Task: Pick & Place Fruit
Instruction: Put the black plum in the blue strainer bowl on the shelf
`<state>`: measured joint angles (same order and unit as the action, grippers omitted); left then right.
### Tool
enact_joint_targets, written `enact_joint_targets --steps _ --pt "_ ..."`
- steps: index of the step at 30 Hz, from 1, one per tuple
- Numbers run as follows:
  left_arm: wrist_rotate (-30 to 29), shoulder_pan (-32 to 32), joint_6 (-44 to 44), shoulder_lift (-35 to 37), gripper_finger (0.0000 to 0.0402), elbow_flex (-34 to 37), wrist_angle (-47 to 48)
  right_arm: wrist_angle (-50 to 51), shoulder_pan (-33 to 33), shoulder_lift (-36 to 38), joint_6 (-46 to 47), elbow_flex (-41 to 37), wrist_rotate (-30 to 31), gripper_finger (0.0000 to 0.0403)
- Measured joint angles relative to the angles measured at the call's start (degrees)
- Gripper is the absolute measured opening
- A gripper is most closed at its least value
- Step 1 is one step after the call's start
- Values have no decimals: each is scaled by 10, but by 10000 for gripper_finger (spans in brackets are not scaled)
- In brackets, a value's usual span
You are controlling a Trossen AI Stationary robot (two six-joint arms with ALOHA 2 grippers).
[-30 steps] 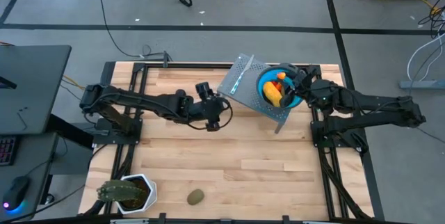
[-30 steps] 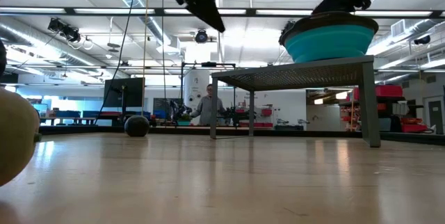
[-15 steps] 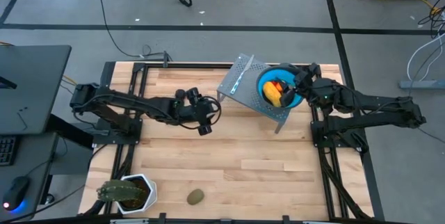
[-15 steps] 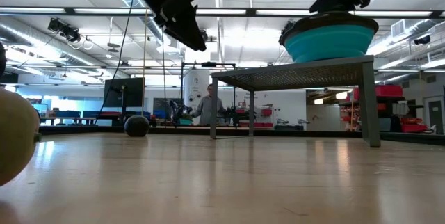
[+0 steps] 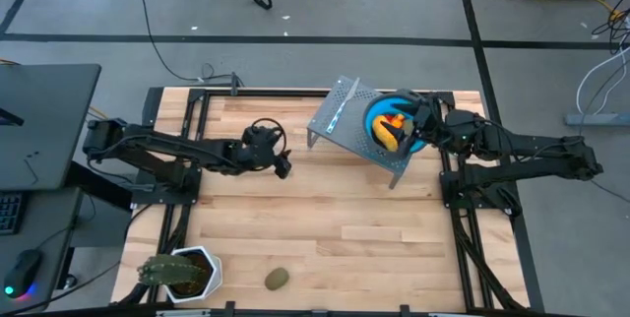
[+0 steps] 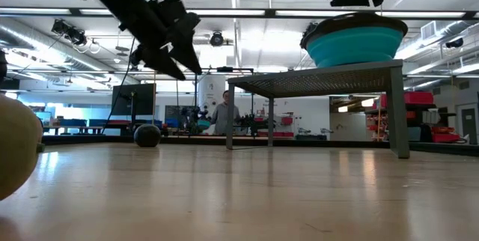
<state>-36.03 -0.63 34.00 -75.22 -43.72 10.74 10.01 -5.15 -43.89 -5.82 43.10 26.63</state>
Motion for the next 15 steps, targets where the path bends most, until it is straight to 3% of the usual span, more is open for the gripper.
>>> enact_joint_targets --steps 5,15 --pt "-6 37 110 -5 270 1 70 2 1 -5 -1 0 -18 272" --pt "-32 78 167 -5 270 0 193 3 1 -5 -4 0 -18 272"
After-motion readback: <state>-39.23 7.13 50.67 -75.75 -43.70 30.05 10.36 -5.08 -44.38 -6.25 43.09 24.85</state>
